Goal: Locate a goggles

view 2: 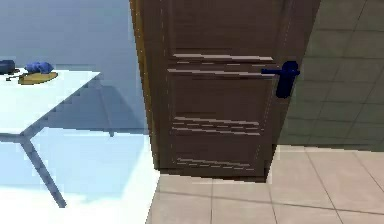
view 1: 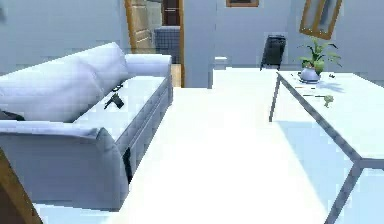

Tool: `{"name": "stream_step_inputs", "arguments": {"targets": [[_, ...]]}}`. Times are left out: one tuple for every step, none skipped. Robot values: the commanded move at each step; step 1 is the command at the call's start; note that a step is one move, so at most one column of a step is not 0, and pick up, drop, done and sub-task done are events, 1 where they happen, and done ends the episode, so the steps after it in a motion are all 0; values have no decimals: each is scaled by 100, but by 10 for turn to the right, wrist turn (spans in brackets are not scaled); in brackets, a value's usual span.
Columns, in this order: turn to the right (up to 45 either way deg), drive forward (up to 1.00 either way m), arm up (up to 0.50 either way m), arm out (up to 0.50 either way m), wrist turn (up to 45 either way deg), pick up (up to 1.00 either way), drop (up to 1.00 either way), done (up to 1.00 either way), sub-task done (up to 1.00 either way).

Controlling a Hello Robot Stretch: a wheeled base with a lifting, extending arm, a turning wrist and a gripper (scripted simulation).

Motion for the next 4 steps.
{"name": "stream_step_inputs", "arguments": {"targets": [[0,100,0,0,0,0,0,0,0],[0,100,0,0,0,0,0,0,0],[-30,0,0,0,0,0,0,0,0],[0,100,0,0,0,0,0,0,0]]}}
